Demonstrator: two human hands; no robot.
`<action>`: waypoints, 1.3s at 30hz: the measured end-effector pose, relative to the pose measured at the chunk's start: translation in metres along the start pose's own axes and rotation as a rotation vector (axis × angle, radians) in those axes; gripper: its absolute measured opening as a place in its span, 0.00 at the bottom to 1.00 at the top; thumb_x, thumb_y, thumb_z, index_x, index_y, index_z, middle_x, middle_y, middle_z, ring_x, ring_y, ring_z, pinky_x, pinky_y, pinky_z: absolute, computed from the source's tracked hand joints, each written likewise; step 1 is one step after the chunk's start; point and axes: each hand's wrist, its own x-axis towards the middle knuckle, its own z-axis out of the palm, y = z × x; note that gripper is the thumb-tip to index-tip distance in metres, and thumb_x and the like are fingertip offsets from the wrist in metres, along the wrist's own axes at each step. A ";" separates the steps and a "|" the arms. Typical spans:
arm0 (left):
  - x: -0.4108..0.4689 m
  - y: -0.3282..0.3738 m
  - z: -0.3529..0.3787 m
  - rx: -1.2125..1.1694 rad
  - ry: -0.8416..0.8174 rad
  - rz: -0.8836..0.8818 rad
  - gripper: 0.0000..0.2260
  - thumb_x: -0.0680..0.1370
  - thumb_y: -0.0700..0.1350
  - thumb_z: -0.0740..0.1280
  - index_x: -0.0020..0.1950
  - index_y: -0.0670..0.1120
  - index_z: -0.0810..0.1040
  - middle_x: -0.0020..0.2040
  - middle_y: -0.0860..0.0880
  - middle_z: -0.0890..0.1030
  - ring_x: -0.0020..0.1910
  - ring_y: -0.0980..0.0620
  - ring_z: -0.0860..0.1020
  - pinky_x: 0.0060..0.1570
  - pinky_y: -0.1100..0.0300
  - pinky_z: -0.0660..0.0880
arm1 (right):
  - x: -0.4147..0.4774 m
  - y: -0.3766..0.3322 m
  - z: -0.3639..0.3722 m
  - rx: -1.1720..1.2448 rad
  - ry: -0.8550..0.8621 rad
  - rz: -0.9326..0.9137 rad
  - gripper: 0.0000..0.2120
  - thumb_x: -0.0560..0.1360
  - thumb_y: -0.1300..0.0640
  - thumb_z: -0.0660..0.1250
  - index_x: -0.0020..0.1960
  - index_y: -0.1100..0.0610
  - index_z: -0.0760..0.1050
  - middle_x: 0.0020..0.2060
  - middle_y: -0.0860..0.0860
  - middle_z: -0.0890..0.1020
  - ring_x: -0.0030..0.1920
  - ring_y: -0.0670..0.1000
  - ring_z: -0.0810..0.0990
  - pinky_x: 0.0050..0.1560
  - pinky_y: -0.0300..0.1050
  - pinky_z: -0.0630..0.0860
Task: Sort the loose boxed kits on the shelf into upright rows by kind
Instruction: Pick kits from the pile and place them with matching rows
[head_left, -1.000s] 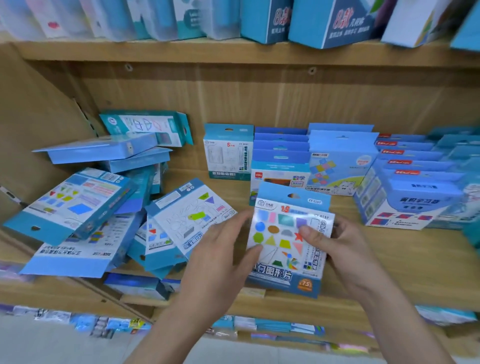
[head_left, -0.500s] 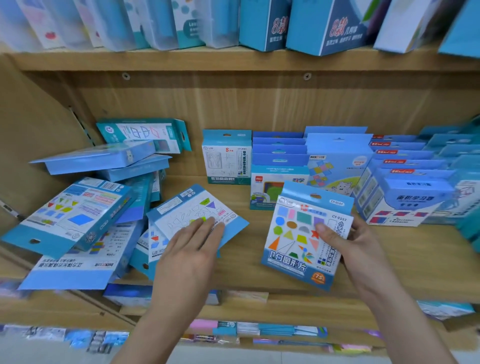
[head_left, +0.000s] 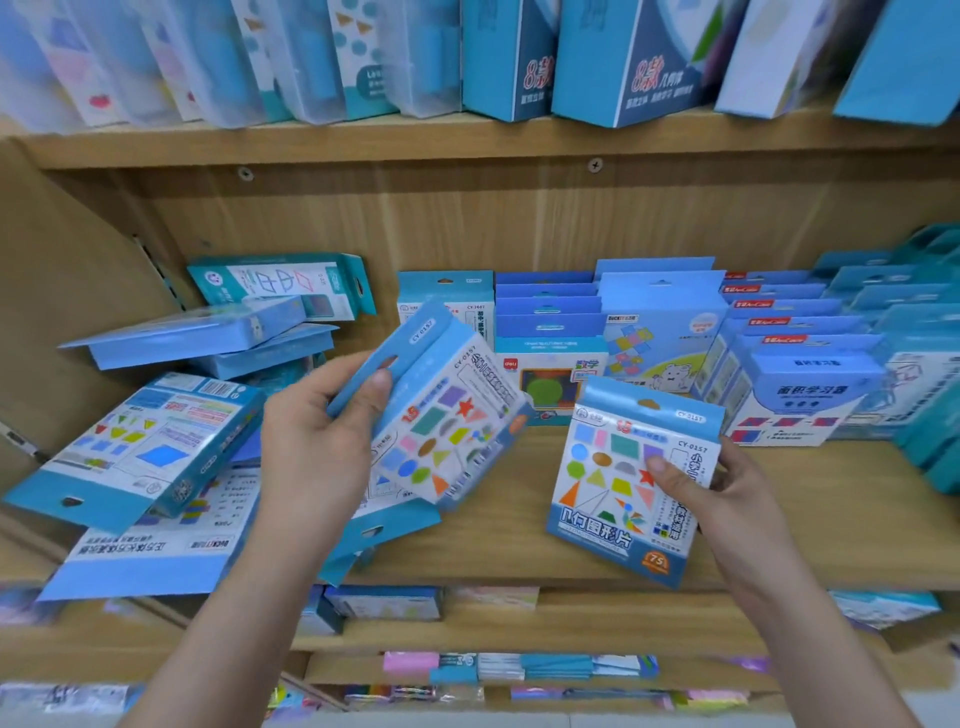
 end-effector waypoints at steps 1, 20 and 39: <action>0.001 0.000 0.003 -0.076 -0.024 -0.091 0.09 0.78 0.44 0.65 0.44 0.57 0.82 0.36 0.53 0.84 0.32 0.54 0.81 0.29 0.60 0.77 | 0.000 0.000 -0.002 0.003 0.003 -0.006 0.13 0.69 0.62 0.72 0.51 0.52 0.76 0.40 0.46 0.86 0.39 0.44 0.84 0.32 0.37 0.79; 0.014 -0.025 0.056 0.140 -0.440 0.030 0.11 0.78 0.42 0.65 0.45 0.59 0.79 0.38 0.60 0.82 0.36 0.63 0.81 0.32 0.68 0.75 | -0.005 0.001 -0.033 -0.017 0.089 -0.032 0.14 0.69 0.65 0.72 0.51 0.52 0.76 0.44 0.48 0.85 0.43 0.46 0.85 0.34 0.37 0.79; 0.012 -0.030 0.133 0.337 -0.351 0.413 0.11 0.73 0.48 0.71 0.55 0.51 0.81 0.50 0.60 0.78 0.52 0.58 0.76 0.51 0.68 0.71 | 0.008 -0.025 -0.109 -0.719 0.099 -0.319 0.35 0.69 0.60 0.75 0.61 0.29 0.63 0.54 0.44 0.77 0.52 0.48 0.78 0.48 0.51 0.79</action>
